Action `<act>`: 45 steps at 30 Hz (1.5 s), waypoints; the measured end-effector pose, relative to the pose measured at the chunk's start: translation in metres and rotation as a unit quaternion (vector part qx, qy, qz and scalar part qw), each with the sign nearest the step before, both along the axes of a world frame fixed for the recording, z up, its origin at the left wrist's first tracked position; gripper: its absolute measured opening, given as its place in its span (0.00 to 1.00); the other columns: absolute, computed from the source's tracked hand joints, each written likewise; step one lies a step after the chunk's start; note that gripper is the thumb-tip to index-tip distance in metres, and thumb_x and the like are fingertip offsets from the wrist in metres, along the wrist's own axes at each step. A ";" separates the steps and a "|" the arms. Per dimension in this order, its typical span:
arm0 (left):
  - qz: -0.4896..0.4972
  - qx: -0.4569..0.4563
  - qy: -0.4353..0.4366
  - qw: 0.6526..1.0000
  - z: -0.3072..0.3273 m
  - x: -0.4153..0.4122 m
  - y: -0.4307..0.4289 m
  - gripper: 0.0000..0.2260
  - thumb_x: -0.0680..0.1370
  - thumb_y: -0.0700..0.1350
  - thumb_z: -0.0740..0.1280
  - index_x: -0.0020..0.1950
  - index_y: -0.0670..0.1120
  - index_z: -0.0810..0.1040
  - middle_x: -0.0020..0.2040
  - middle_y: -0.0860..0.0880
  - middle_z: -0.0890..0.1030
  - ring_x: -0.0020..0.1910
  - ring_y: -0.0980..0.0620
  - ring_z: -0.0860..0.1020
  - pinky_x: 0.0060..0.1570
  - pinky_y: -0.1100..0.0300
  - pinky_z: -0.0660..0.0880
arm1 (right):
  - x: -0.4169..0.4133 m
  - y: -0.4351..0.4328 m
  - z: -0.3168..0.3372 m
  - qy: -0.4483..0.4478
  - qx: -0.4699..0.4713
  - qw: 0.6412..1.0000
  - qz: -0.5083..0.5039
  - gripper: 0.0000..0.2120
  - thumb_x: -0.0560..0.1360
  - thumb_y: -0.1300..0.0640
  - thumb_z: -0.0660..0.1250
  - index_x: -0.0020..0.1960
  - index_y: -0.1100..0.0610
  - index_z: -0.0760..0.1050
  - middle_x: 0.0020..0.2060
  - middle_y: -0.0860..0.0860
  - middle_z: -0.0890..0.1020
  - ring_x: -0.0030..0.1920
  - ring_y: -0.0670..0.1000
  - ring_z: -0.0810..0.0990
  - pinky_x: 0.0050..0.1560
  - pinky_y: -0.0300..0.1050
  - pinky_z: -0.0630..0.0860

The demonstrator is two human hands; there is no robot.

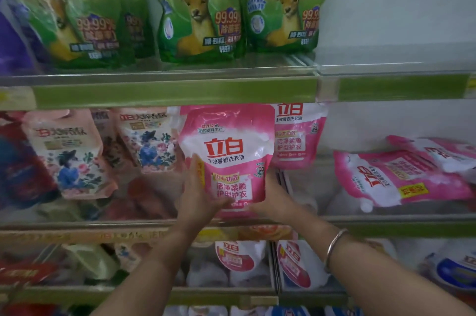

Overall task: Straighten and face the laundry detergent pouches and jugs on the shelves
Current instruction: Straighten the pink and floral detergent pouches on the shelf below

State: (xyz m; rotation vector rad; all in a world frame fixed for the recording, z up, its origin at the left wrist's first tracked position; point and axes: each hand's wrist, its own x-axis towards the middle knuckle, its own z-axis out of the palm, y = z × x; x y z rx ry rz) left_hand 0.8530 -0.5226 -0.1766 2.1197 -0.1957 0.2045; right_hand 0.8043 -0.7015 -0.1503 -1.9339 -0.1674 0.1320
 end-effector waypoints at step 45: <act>-0.050 0.189 -0.087 0.977 0.002 0.031 -0.151 0.59 0.55 0.75 0.61 0.77 0.46 0.45 0.76 0.35 0.46 0.75 0.37 0.46 0.70 0.41 0.54 | 0.046 -0.152 -0.021 -0.018 -0.013 0.984 -0.179 0.35 0.66 0.63 0.76 0.66 0.50 0.61 0.59 0.43 0.75 0.60 0.43 0.76 0.45 0.27 0.77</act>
